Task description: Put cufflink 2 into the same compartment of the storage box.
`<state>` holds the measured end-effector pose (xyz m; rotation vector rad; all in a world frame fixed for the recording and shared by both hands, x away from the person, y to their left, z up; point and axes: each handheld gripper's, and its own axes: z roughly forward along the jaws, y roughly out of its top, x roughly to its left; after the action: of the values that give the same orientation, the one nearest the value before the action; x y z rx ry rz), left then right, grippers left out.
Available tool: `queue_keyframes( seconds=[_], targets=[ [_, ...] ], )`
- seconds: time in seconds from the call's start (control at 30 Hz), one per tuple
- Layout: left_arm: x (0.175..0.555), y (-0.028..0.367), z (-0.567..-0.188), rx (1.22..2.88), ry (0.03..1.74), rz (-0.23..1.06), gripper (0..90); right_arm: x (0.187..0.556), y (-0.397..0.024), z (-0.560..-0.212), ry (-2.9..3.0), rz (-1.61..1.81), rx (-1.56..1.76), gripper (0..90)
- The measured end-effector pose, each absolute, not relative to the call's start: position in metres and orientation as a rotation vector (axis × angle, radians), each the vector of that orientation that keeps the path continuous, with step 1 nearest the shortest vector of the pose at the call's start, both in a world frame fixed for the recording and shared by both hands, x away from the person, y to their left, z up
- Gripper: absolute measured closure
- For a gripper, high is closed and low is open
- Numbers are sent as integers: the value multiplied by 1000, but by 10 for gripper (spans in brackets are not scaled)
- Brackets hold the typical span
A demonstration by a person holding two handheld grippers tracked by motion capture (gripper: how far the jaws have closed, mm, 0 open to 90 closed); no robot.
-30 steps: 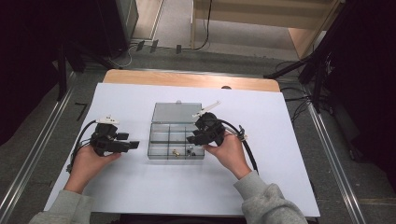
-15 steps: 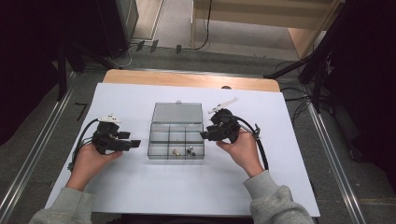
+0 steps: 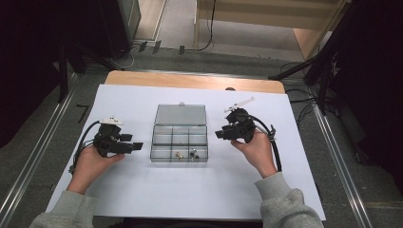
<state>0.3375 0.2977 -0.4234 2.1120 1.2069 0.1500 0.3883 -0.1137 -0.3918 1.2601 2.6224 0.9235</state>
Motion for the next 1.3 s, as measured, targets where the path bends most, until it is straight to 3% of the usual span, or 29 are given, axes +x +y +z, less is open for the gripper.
queue_keyframes(
  seconds=[0.67, 0.9, 1.1, 1.3],
  targets=[
    [337, 298, -423, 2120, 1203, 150, 359, 404, -157, -403, 2532, 812, 1417, 542],
    [337, 297, -423, 2119, 1203, 149, 358, 407, -165, -407, 2496, 793, 1471, 672],
    [337, 296, -424, 2123, 1203, 150, 358, 413, -173, -417, 2474, 788, 1508, 891],
    [337, 297, -424, 2124, 1202, 148, 358, 426, -180, -433, 2465, 730, 1589, 900]
  ],
)
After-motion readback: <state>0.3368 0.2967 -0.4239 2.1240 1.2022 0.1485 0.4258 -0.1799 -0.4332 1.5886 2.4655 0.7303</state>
